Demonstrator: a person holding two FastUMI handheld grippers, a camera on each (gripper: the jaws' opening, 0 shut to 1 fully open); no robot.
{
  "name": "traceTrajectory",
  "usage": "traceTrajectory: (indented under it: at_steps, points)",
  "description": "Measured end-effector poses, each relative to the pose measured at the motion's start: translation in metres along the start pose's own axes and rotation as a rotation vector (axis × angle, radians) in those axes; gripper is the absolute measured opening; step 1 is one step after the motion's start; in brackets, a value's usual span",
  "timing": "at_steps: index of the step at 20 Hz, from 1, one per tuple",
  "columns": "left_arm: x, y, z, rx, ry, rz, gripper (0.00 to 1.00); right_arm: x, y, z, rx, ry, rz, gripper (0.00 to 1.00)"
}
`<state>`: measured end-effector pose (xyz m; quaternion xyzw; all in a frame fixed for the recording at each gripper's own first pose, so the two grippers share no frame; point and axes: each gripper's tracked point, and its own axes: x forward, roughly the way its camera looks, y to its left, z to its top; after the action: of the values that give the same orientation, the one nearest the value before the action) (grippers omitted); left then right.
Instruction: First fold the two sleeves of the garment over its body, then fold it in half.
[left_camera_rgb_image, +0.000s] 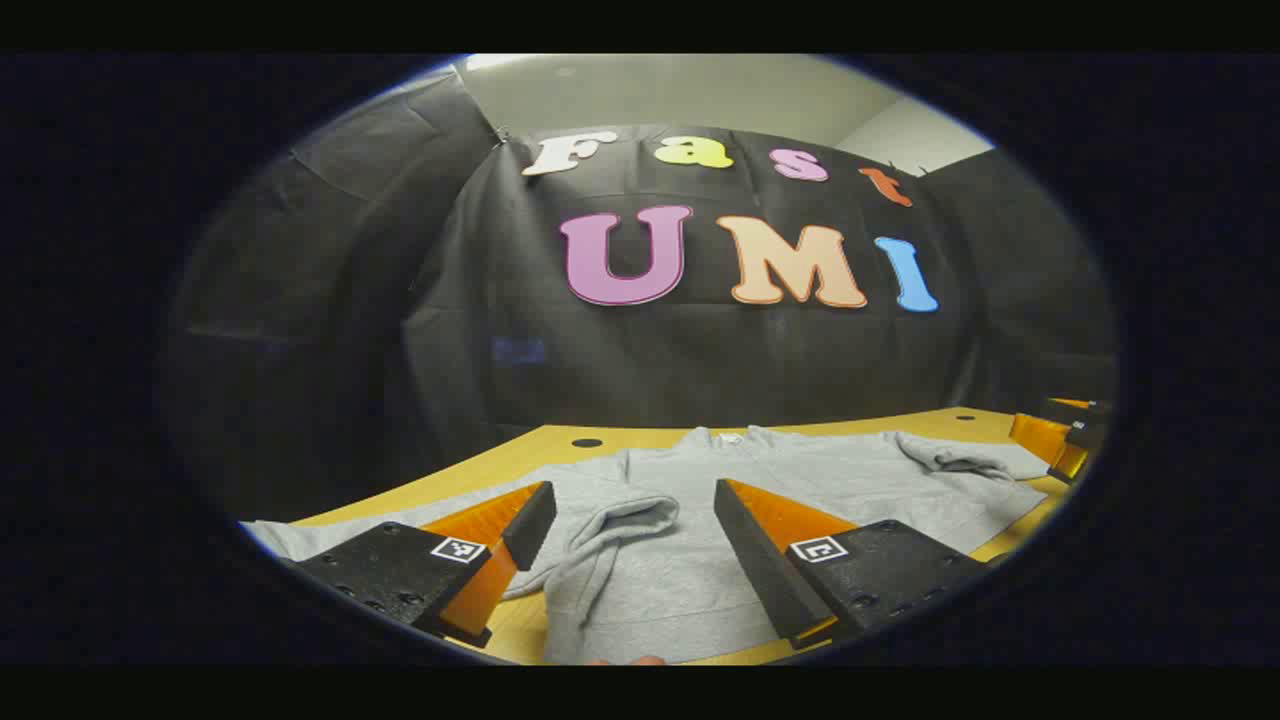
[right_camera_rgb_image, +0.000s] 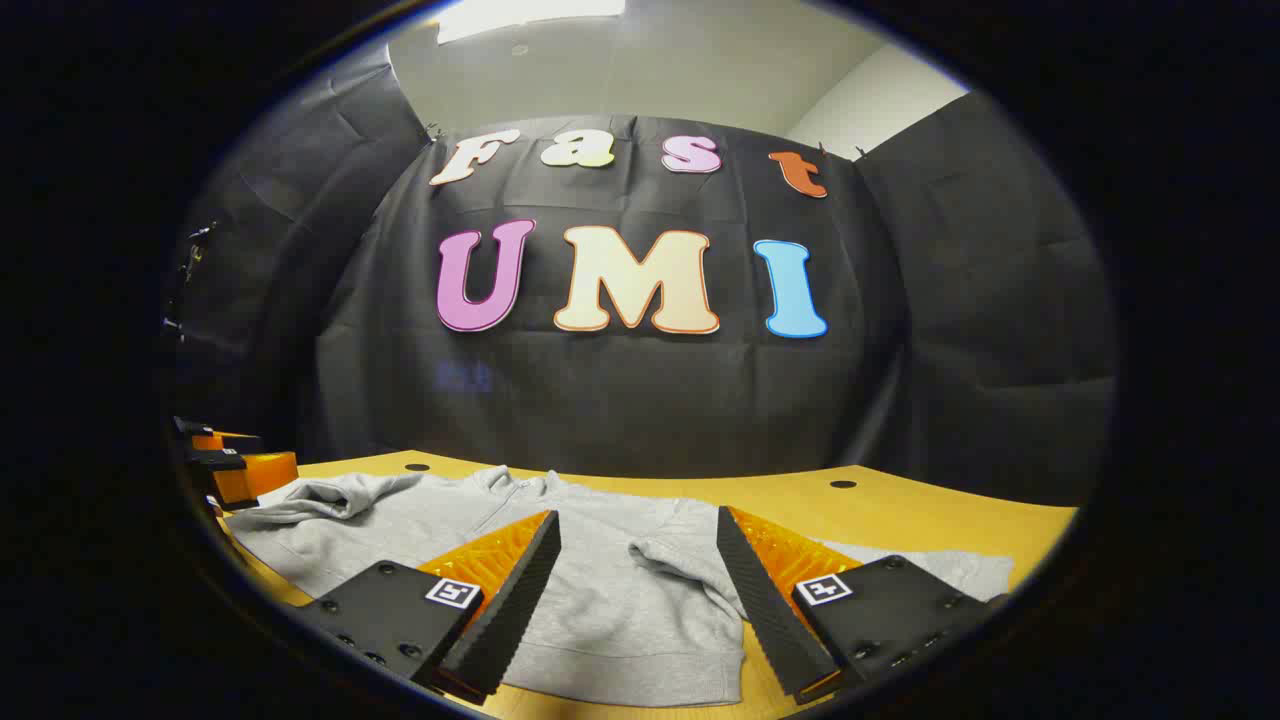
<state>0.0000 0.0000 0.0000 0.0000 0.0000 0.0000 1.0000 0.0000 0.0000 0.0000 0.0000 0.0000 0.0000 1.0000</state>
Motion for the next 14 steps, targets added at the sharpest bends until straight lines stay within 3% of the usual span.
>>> traceTrajectory:
  at_steps: [5, 11, 12, 14]
  points:
    - [0.0, 0.009, 0.001, -0.002, 0.001, 0.044, 0.95, 0.004, -0.017, -0.009, 0.049, 0.047, -0.053, 0.98]
    - [0.001, 0.005, 0.001, -0.005, 0.002, 0.032, 0.95, 0.003, -0.017, -0.01, 0.045, 0.045, -0.056, 0.98]
    - [0.002, 0.004, 0.001, -0.005, 0.004, 0.033, 0.96, 0.005, -0.016, -0.011, 0.046, 0.045, -0.053, 0.94]
    - [0.004, 0.005, 0.002, -0.007, 0.002, 0.04, 0.96, 0.004, -0.012, -0.01, 0.048, 0.045, -0.035, 0.97]
